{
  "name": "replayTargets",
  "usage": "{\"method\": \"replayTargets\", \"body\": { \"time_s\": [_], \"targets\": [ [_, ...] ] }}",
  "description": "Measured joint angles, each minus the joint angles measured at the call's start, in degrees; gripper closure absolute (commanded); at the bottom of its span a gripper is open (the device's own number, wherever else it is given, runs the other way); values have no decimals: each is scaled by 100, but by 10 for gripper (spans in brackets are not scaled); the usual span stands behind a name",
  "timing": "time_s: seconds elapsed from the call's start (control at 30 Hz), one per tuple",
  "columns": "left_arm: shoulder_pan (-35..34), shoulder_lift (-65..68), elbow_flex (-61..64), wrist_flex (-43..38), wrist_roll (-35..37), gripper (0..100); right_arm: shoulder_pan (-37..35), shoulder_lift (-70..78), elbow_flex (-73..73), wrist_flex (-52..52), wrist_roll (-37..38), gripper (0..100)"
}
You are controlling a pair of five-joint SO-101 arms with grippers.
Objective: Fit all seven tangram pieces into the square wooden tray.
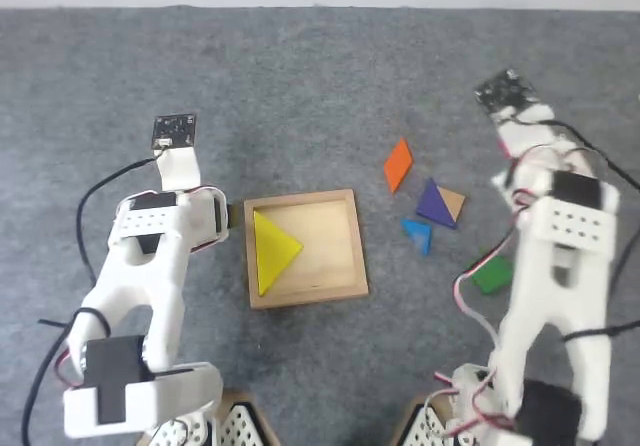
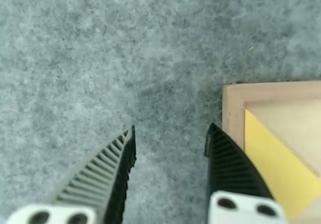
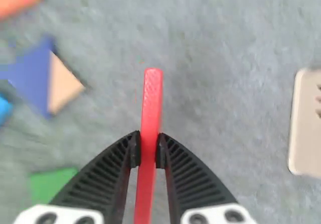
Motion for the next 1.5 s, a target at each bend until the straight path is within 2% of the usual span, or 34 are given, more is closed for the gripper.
{"method": "replayTargets", "body": {
  "time_s": [0.3, 0.43, 0.6, 0.83, 1.17, 1.5],
  "targets": [
    [-26, 0, 0, 0, 0, 779, -2268, -387, 0, 1037, -176, 990],
    [-624, 0, -114, 44, 334, 779, -2989, -299, 0, 1125, -229, 990],
    [-1459, 0, -554, 475, 738, 779, -3736, 202, -149, 1125, -316, 990],
    [-2259, 0, -932, 651, 976, 779, -4273, 1310, -923, 1134, -316, 990],
    [-2207, 0, -949, 686, 1002, 779, -5327, 1846, -1363, 1530, -615, 990],
    [-2224, 0, -949, 686, 1002, 779, -5336, 2646, -1459, 1152, -624, 990]
  ]
}}
